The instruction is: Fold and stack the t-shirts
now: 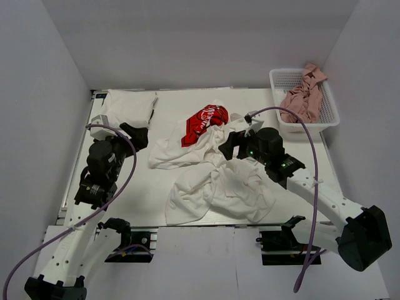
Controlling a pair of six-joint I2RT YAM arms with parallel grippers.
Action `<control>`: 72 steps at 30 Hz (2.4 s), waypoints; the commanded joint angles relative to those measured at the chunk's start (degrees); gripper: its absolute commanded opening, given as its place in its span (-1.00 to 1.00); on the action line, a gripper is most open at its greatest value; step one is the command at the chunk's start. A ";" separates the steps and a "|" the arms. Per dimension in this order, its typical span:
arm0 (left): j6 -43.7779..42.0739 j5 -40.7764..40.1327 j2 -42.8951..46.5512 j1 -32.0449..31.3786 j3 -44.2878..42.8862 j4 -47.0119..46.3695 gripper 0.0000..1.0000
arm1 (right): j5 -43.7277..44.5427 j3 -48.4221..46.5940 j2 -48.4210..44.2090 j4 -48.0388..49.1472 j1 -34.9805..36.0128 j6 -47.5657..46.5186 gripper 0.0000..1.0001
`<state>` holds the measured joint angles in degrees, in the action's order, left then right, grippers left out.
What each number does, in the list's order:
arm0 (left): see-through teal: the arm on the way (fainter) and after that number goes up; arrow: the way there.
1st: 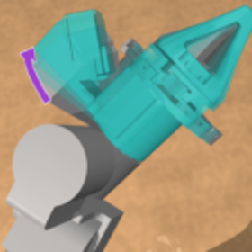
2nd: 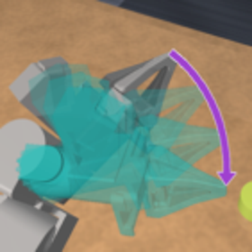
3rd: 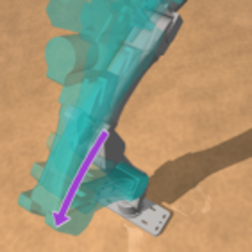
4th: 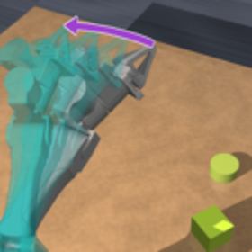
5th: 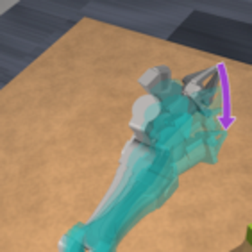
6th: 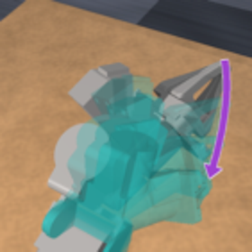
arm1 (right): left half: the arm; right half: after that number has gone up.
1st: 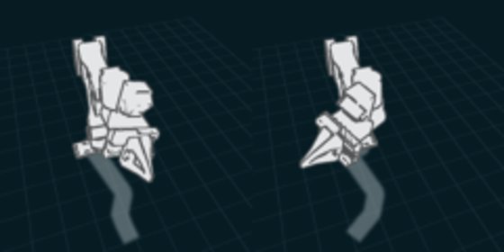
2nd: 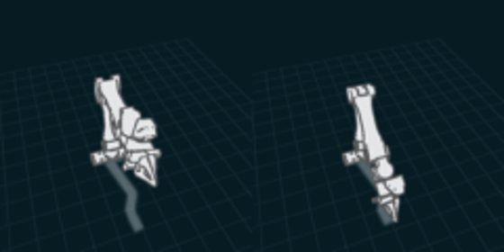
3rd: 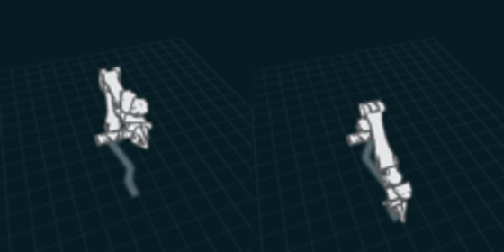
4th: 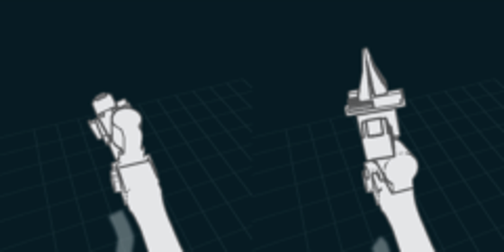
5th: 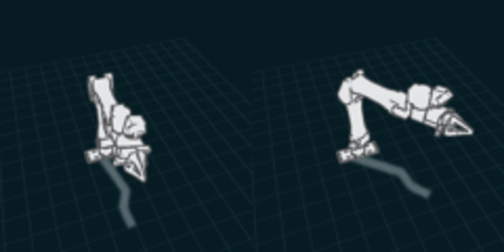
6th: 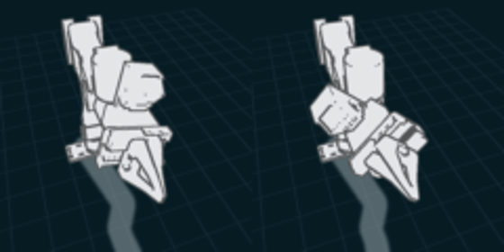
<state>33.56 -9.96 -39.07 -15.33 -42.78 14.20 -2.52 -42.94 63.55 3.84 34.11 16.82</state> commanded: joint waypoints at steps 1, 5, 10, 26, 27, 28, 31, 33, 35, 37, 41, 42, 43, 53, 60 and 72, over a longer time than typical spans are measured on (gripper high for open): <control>-0.51 0.82 1.19 0.22 0.77 -0.05 1.00 | 0.14 1.01 -1.23 3.02 -0.18 3.56 0.81; -0.51 0.21 1.19 0.22 0.77 0.48 1.00 | 4.26 2.68 -0.88 0.74 -0.18 4.44 0.81; -1.04 0.20 0.14 0.22 0.77 0.48 1.00 | -6.44 1.03 2.00 -3.29 2.62 0.60 0.81; -2.10 -2.61 0.13 0.22 1.30 1.01 1.00 | 33.00 -6.10 28.29 -22.03 22.58 10.68 0.38; -2.10 -2.61 0.13 0.22 1.30 1.01 1.00 | 33.63 -9.15 28.99 -22.90 22.67 10.69 -0.02; -2.10 -2.61 0.13 0.22 1.30 1.53 1.00 | 33.99 -10.49 30.65 -23.95 22.76 10.17 -0.45; -2.10 -3.14 0.13 0.22 1.30 1.54 1.00 | 37.32 -16.82 30.33 -26.42 22.67 10.17 -1.00; -2.10 -3.14 0.13 0.22 1.83 1.54 1.00 | 36.89 -19.27 27.70 -25.55 22.32 7.99 -1.00; -2.10 -3.14 0.13 0.22 1.83 2.06 1.00 | 36.10 -21.48 23.31 -22.57 21.97 5.96 -1.00; -1.40 -3.93 0.13 0.22 1.83 2.06 1.00 | 36.01 -23.06 21.19 -18.62 21.62 0.89 -1.00; -0.87 -4.46 -1.00 0.22 2.53 1.54 1.00 | 38.90 -27.88 15.74 -14.92 18.82 -3.72 -1.00; -0.87 -4.46 -1.62 0.22 2.53 1.54 1.00 | 39.52 -28.77 15.21 -14.21 18.19 -4.33 -1.00; -0.87 -4.46 -1.62 0.22 2.53 2.23 1.00 | 41.01 -30.61 15.11 -13.95 16.62 -5.47 -1.00; 0.19 -6.74 -5.05 0.22 2.00 3.47 1.00 | 40.76 -49.86 19.06 -6.38 -2.72 -19.43 -1.00; -1.03 -7.27 -8.03 0.22 2.00 1.80 1.00 | 35.50 -78.66 34.78 -10.16 -20.02 -24.80 -1.00; -4.56 -1.91 -8.74 0.22 3.59 -3.22 1.00 | 25.58 -77.39 49.82 -5.85 -36.21 -23.07 -1.00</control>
<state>30.20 -12.97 -47.59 -15.31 -38.81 11.86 28.32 -122.89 111.35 -6.85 -0.27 -7.62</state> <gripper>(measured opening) 0.997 0.157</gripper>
